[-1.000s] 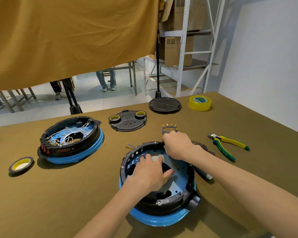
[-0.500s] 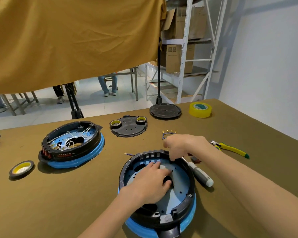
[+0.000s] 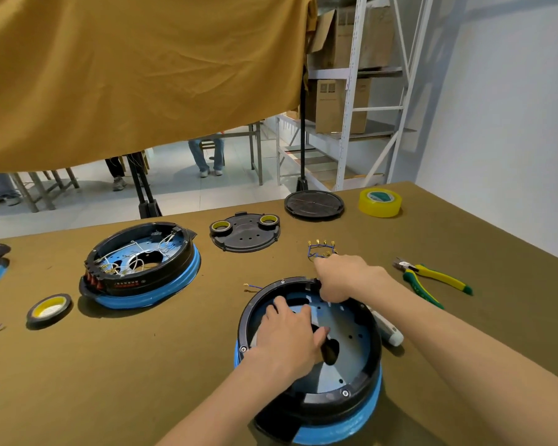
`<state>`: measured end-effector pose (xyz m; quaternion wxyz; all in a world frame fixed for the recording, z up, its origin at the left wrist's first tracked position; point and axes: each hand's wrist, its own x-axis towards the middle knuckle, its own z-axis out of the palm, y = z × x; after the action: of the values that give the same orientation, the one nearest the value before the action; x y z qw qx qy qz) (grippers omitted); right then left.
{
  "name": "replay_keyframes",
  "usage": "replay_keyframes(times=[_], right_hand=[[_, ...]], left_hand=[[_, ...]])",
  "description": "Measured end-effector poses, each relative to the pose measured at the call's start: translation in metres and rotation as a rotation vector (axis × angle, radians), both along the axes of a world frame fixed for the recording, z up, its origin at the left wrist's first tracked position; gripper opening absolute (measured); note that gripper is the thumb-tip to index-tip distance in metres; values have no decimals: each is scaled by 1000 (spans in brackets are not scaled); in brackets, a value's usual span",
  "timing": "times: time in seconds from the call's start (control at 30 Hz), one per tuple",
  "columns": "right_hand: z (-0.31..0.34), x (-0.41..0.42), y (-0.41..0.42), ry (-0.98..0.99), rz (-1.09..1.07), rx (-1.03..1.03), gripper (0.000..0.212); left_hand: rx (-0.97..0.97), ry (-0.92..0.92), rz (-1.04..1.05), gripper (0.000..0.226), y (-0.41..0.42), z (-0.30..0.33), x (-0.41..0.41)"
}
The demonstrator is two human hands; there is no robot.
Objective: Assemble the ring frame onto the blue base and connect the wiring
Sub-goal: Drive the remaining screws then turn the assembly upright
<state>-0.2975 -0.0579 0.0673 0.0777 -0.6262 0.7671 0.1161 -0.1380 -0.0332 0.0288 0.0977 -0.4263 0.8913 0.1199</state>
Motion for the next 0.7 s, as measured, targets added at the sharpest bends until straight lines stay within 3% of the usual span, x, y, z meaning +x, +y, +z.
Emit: replay_keyframes(times=[0.1, 0.23, 0.33, 0.47, 0.7], right_hand=[[-7, 3, 0, -206, 143, -142, 28], [-21, 7, -3, 30, 203, -307, 16], [-23, 8, -2, 145, 201, -301, 11], [-27, 6, 2, 132, 185, -285, 12], [-19, -7, 11, -77, 109, -218, 16]], left_hand=[[46, -40, -13, 69, 0, 3, -5], [56, -47, -52, 76, -3, 3, -6], [96, -7, -94, 75, -9, 0, -3], [84, 14, -149, 75, -15, -4, -2], [79, 118, -215, 59, -25, -4, 21]])
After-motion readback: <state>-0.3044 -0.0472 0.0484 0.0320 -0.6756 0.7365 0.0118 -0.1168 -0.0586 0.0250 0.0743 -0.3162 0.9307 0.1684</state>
